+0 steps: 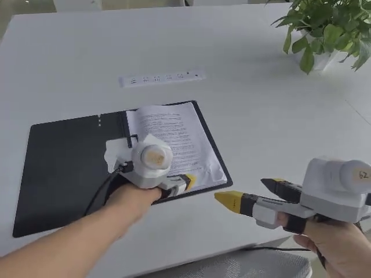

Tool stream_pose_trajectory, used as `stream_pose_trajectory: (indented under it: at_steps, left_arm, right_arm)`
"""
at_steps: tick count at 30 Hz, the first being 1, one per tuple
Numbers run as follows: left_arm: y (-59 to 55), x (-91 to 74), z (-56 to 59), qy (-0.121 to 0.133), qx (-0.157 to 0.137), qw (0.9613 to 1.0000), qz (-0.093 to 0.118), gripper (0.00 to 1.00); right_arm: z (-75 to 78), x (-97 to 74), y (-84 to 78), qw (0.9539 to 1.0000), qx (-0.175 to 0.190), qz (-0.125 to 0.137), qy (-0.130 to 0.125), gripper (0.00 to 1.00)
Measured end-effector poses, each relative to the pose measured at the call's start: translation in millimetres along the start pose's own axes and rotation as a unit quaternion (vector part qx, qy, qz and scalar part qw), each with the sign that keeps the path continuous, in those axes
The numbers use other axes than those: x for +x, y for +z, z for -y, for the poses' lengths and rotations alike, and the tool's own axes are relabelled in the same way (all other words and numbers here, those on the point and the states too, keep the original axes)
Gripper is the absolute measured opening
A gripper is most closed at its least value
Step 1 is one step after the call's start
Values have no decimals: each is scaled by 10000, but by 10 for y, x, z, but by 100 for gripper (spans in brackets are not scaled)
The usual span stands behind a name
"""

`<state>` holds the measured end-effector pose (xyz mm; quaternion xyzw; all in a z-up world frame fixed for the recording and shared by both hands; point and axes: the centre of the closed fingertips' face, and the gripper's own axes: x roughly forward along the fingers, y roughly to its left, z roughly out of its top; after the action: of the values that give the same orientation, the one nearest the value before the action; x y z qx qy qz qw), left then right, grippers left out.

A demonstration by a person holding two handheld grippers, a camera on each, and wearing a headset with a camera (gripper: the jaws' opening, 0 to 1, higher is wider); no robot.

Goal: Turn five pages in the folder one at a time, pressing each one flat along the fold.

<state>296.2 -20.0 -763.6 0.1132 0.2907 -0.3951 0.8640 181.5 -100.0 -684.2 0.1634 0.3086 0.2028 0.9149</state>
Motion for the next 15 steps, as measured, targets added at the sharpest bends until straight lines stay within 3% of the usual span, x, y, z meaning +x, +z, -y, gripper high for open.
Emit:
stream_pose_trajectory:
  at_steps: [5, 7, 15]
  left_arm:
    - [64, 165, 58, 9, -107, 9999, 67, 67]
    - [41, 233, 94, 11, -164, 9999, -26, 68]
    - [35, 402, 119, 194, -14, 9998, -27, 66]
  right_arm:
    - [25, -6, 33, 10000, 55, 50, -25, 86]
    - [38, -2, 25, 10000, 70, 34, -32, 86]
    - [78, 27, 1, 9999, 152, 33, -47, 85]
